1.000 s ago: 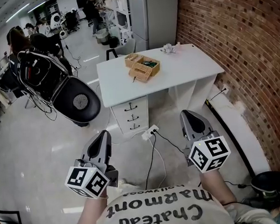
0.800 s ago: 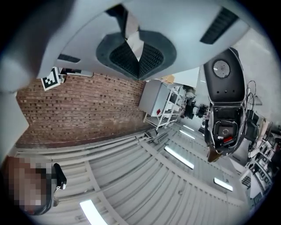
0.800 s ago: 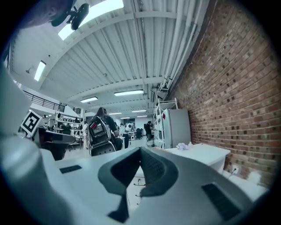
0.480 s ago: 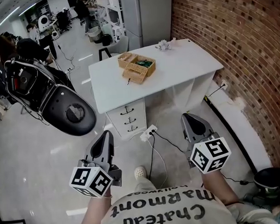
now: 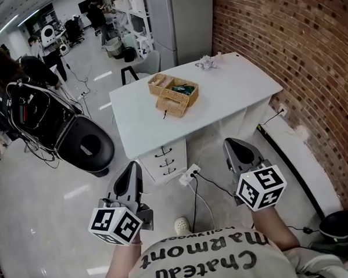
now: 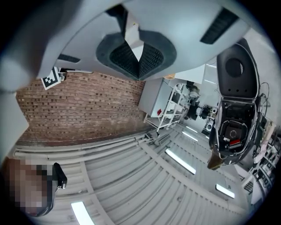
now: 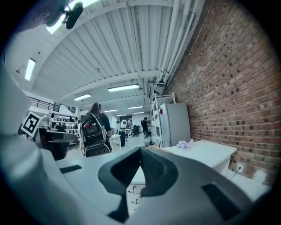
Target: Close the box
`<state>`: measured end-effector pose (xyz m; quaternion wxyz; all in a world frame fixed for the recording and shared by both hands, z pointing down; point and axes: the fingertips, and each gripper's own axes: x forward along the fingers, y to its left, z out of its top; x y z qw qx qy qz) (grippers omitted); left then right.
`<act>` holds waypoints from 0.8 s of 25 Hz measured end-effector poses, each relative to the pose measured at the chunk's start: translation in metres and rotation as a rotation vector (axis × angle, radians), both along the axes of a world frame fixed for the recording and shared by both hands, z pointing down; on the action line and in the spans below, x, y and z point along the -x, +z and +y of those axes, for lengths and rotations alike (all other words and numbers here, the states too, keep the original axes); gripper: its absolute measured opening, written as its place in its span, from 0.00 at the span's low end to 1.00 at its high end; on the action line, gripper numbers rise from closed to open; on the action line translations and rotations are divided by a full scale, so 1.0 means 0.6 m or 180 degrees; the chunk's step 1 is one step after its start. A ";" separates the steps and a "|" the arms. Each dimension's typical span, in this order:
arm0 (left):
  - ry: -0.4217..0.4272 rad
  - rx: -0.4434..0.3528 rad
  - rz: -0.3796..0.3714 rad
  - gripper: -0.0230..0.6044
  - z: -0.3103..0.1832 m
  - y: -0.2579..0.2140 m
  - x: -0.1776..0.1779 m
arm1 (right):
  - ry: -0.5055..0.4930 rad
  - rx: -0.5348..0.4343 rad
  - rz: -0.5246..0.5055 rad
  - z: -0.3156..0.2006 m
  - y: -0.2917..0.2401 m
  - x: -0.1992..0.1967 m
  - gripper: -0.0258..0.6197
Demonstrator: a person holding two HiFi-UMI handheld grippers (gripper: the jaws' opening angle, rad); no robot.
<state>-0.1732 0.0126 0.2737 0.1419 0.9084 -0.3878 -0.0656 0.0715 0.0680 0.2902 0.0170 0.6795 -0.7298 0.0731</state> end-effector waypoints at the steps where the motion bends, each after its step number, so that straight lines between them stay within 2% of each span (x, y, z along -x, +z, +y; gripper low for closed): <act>1: 0.0000 0.0003 0.0000 0.04 -0.016 0.000 0.002 | 0.0003 -0.0006 0.0001 -0.016 -0.003 0.001 0.04; 14: 0.0165 -0.0133 0.0031 0.04 -0.208 -0.027 0.016 | 0.0195 -0.0195 0.0031 -0.196 -0.037 0.006 0.04; 16: 0.0225 -0.0081 0.0022 0.04 -0.225 -0.007 0.013 | 0.0238 -0.0131 0.0093 -0.217 -0.014 0.004 0.04; 20: 0.0280 0.0078 -0.0025 0.04 -0.245 0.053 0.016 | 0.0240 0.0222 0.0164 -0.249 0.088 0.006 0.04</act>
